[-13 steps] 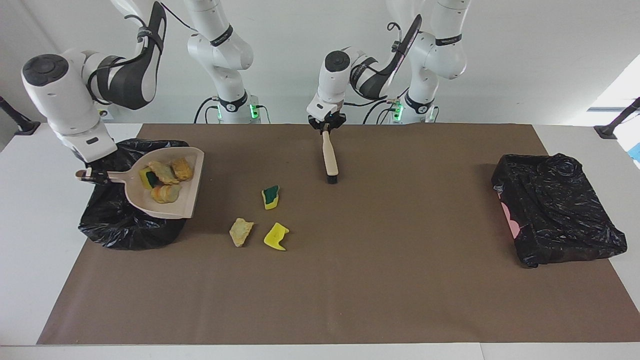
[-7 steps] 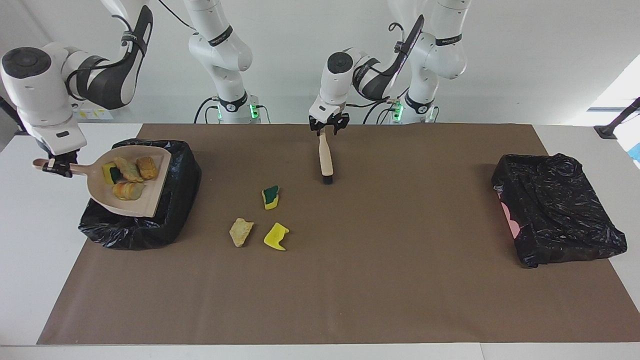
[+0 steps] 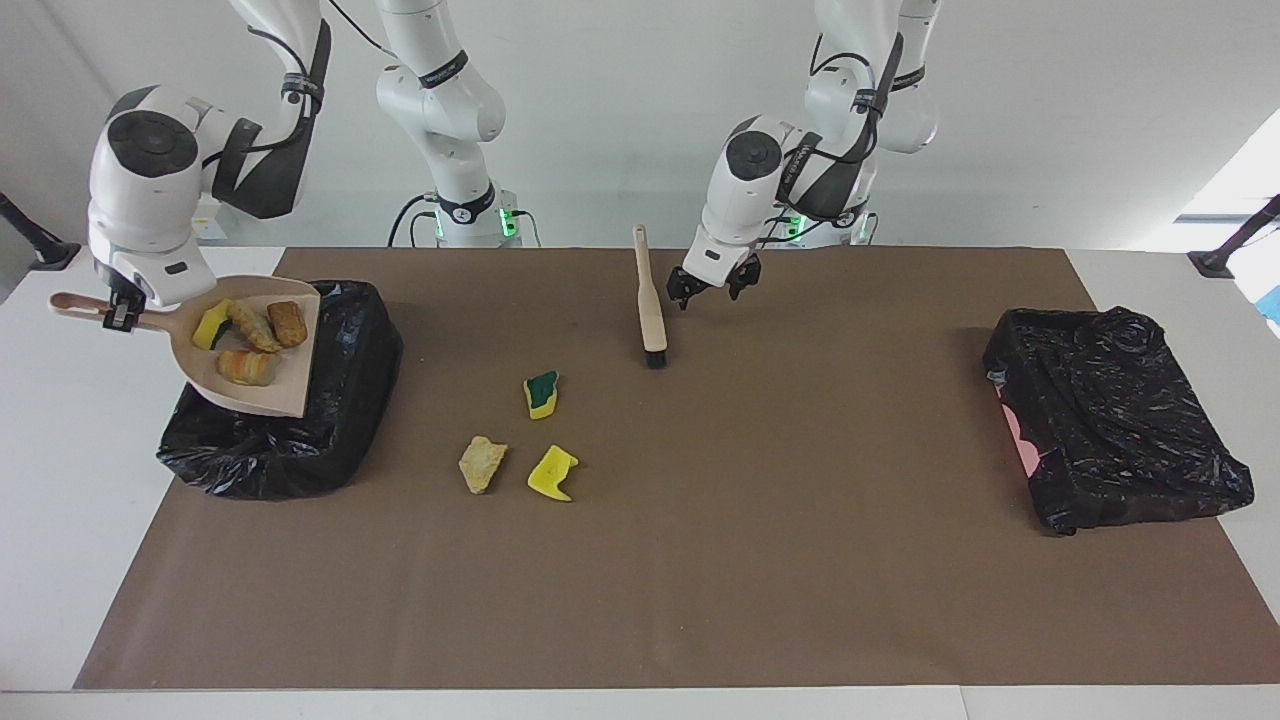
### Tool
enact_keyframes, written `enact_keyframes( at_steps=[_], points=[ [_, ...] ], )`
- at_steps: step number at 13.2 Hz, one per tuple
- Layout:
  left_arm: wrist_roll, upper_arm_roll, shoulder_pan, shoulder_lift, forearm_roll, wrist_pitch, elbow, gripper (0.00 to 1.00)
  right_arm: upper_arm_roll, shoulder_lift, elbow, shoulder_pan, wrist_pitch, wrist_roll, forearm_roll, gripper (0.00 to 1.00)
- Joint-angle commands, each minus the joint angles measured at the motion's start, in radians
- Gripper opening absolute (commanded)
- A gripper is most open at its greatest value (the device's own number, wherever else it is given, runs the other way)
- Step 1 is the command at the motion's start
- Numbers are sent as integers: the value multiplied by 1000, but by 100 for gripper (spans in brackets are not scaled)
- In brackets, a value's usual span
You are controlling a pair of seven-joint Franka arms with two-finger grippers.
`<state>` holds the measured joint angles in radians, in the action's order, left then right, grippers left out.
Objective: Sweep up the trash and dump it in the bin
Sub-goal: 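Tilt the dustpan into the bin while the left gripper drops the brush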
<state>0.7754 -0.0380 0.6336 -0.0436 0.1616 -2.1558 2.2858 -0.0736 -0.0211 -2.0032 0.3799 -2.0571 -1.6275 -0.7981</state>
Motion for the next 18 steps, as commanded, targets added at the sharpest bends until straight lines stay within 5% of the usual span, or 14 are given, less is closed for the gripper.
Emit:
enact_keyframes(
  at_steps=[1, 4, 12, 18],
  points=[
    [-73, -8, -107, -15, -45, 34, -11, 100, -3, -130, -162, -19, -31, 165, -128, 0],
    [-192, -8, -233, -15, -76, 71, -43, 100, -3, -195, -209, -50, -20, 259, -213, 0],
    [-586, -8, -530, -116, -76, 218, -97, 100, 1, -290, -172, -4, -23, 123, -234, 0],
    [-731, -5, -635, -121, -79, 445, -320, 100, 3, -293, -163, -10, -32, 109, -279, 0]
  ],
)
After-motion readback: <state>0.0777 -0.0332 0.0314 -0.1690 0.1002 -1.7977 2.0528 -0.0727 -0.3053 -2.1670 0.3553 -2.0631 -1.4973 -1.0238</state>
